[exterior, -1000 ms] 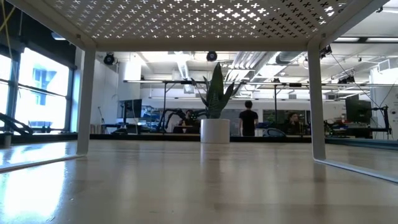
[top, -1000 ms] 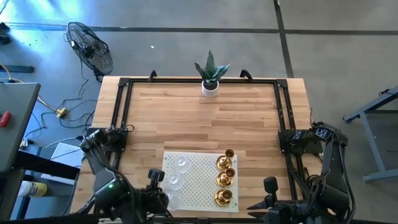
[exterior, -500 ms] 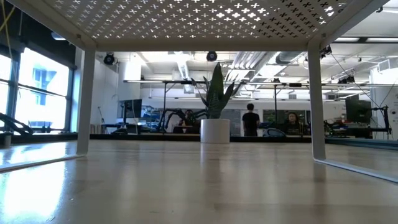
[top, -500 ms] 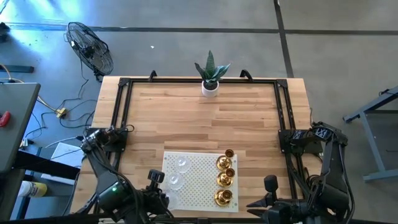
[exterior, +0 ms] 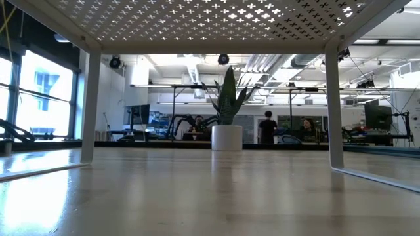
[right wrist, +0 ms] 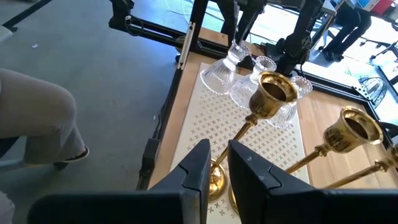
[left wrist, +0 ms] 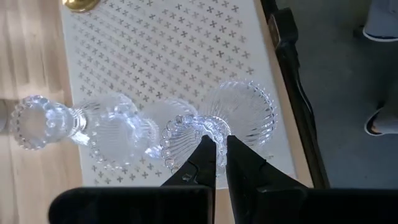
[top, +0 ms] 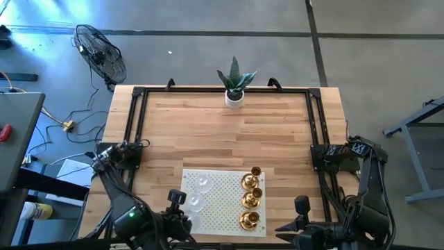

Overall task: Pick & Place candle stick holders
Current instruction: Put the glass candle holder on the shelf

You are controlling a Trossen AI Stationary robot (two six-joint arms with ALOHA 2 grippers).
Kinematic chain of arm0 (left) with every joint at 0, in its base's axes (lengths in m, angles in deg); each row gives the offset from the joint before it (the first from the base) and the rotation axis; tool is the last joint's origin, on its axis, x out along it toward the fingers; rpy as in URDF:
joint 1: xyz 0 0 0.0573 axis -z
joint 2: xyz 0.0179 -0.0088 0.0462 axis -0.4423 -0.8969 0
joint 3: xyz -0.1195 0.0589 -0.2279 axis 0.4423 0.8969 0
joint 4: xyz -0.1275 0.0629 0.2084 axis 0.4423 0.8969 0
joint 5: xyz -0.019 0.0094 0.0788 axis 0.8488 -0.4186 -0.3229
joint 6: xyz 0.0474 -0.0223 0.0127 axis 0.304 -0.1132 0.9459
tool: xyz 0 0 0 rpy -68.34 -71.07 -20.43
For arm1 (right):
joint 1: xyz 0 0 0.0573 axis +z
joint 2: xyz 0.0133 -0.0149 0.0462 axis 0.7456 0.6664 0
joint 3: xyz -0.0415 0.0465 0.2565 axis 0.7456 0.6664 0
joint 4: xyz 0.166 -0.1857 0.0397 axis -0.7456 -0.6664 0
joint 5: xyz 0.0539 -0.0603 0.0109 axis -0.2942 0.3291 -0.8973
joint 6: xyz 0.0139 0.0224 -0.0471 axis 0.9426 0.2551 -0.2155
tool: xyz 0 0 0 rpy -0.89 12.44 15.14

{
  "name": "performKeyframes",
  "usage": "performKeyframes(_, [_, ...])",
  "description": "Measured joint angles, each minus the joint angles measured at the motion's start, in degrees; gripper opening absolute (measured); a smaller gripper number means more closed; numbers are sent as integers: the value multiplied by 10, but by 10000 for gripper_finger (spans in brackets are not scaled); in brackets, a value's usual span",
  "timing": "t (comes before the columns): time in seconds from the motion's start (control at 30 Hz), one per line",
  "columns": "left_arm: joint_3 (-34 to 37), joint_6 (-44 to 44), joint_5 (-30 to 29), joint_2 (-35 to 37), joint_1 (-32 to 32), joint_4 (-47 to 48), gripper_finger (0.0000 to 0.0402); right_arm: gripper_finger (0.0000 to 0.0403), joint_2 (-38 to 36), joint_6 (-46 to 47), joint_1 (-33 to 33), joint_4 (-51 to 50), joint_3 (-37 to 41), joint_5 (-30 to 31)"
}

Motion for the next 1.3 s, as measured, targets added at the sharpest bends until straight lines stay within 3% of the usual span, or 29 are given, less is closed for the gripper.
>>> performKeyframes(0.5, [-2,14,22,-11,-11,0,11,46,0,0,0,0,0,-2])
performKeyframes(0.77, [-1,13,36,-13,-11,4,43,47,0,0,0,0,0,-2])
performKeyframes(1.3, [0,12,51,-15,-11,-27,48,49,0,0,0,0,0,-2])
